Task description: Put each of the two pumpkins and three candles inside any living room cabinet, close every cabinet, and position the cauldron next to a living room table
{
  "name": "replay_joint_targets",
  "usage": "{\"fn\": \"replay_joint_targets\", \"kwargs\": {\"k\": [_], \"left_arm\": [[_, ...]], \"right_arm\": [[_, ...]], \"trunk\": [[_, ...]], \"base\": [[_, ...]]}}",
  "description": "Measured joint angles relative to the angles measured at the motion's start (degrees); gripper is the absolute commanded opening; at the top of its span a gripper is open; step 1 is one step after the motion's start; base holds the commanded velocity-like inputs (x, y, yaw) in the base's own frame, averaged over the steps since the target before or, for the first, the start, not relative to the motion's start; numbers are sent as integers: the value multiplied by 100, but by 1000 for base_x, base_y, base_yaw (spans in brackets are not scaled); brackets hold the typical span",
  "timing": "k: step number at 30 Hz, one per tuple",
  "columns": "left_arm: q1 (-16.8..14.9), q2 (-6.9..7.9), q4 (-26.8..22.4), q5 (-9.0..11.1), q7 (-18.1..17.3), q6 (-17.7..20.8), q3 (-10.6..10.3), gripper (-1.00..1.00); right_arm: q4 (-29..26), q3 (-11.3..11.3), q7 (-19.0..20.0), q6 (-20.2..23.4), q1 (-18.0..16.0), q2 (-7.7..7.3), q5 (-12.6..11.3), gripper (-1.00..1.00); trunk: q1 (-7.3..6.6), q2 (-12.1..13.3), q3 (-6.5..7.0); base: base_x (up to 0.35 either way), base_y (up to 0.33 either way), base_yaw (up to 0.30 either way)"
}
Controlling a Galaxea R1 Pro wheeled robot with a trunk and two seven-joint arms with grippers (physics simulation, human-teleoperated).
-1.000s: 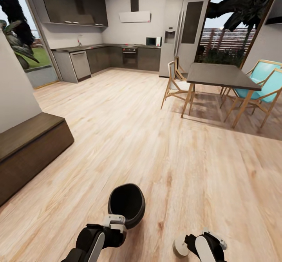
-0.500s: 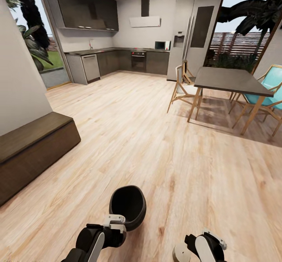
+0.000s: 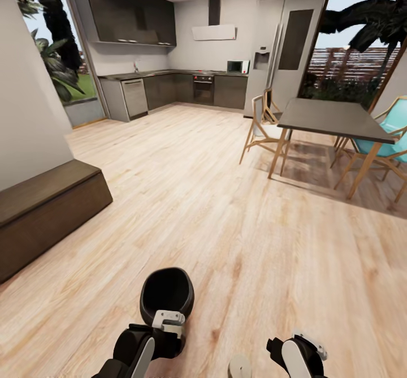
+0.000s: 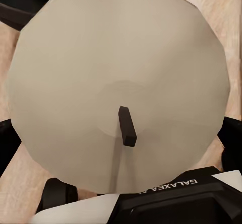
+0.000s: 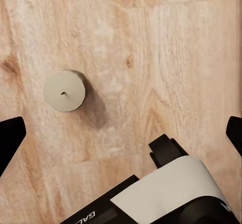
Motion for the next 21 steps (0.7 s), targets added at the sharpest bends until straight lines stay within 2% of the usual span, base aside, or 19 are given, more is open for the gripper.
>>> {"fn": "replay_joint_targets", "kwargs": {"k": [4, 8, 12, 21], "left_arm": [[-1, 0, 1, -4, -1, 0, -3, -100], [-2, -1, 0, 4, 2, 1, 3, -100], [1, -1, -2, 26, 2, 1, 7, -100], [1, -1, -2, -5, 0, 10, 15, -100]], "right_arm": [[-1, 0, 0, -1, 1, -1, -3, 100], [2, 0, 2, -1, 1, -2, -4, 100], [5, 0, 5, 0, 0, 4, 2, 100], [9, 9, 6, 1, -1, 7, 6, 100]], "trunk": [[0, 0, 0], [0, 0, 0], [-1, 0, 0], [0, 0, 0]], "base": [[0, -294, 78], [11, -101, 11], [106, 114, 136], [61, 131, 263]]}}
